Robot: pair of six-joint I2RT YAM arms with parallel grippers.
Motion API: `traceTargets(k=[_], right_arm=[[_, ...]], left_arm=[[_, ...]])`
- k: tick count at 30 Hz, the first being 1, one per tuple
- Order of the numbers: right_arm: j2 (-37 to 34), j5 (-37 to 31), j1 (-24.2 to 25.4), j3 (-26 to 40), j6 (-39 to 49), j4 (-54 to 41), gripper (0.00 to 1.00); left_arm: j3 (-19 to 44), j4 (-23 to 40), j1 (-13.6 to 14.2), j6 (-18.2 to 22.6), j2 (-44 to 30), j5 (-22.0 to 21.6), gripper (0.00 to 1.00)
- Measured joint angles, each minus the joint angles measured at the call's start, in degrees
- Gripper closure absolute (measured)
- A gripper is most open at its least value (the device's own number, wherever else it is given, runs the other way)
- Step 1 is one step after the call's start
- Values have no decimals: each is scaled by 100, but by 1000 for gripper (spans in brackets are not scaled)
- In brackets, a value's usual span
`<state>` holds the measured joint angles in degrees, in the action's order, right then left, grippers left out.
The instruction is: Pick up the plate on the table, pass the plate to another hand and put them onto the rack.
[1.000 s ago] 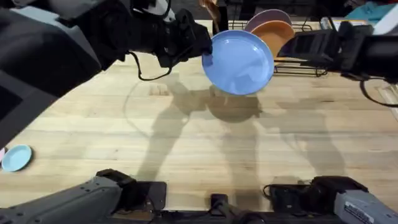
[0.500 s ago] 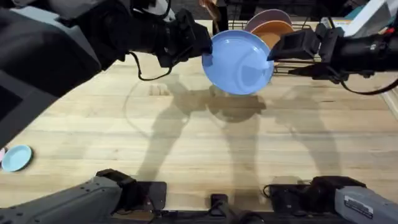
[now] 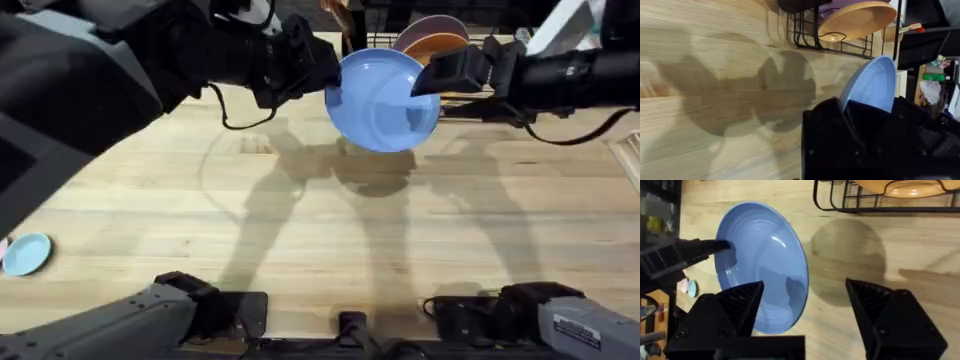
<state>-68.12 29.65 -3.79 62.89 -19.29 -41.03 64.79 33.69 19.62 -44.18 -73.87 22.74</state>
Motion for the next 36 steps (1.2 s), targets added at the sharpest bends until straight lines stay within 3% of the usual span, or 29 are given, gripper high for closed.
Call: traceTargets(k=[7, 11, 12, 21, 28, 29, 30, 31, 32, 33, 36], right_arm=[[-192, -2, -79, 0, -44, 32, 28], [-249, 0, -98, 0, -87, 37, 235], [-250, 0, -97, 0, -111, 39, 431], [-249, 0, -96, 0, -143, 36, 951], [-249, 17, -96, 0, -151, 39, 969], [-249, 17, -96, 0, -149, 39, 969], [-249, 17, -98, 0, -149, 39, 969], [-251, 9, -96, 0, -149, 32, 969], [-250, 9, -96, 0, -149, 35, 969], [-251, 11, -98, 0, -149, 33, 969], [-251, 9, -98, 0, -149, 34, 969]], left_arm=[[0, 0, 0, 0, 0, 0, 959], [0, 0, 0, 0, 0, 0, 959], [0, 0, 0, 0, 0, 0, 959], [0, 0, 0, 2, 0, -4, 959], [0, 4, -2, 1, 0, -4, 945], [0, 4, -2, 2, -2, -2, 889], [0, 0, 0, -1, -1, 3, 745], [0, 0, 0, -22, -1, 17, 278], [0, 0, 0, -24, -1, 19, 122], [0, 0, 0, -53, 0, 21, 37], [0, 0, 0, -61, 0, 21, 6]])
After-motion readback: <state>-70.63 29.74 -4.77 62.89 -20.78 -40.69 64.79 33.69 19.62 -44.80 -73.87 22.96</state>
